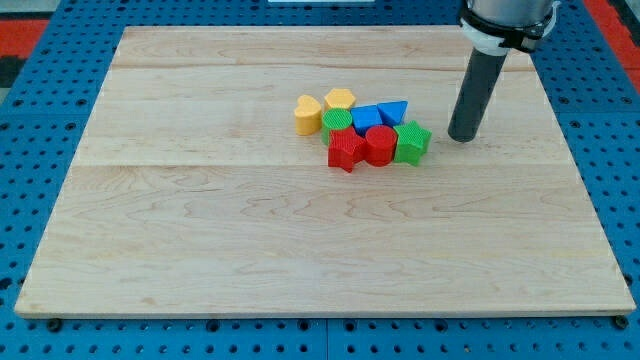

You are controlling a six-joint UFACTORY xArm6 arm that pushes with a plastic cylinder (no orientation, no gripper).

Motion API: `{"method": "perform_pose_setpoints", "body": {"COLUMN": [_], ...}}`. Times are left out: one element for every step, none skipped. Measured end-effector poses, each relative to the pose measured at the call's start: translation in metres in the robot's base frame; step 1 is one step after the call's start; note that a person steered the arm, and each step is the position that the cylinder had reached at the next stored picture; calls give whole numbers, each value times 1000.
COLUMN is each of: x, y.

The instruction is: Move the green star into the group of objects

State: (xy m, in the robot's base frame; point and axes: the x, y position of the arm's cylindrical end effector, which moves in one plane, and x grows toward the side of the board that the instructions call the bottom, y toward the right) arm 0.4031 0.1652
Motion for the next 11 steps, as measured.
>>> {"method": "perform_pose_setpoints", "body": {"x": [1,2,3,4,8,22,27,30,35,40,41], "y": [0,0,0,0,0,-8,-14,-15,-20,-33,-55]}}
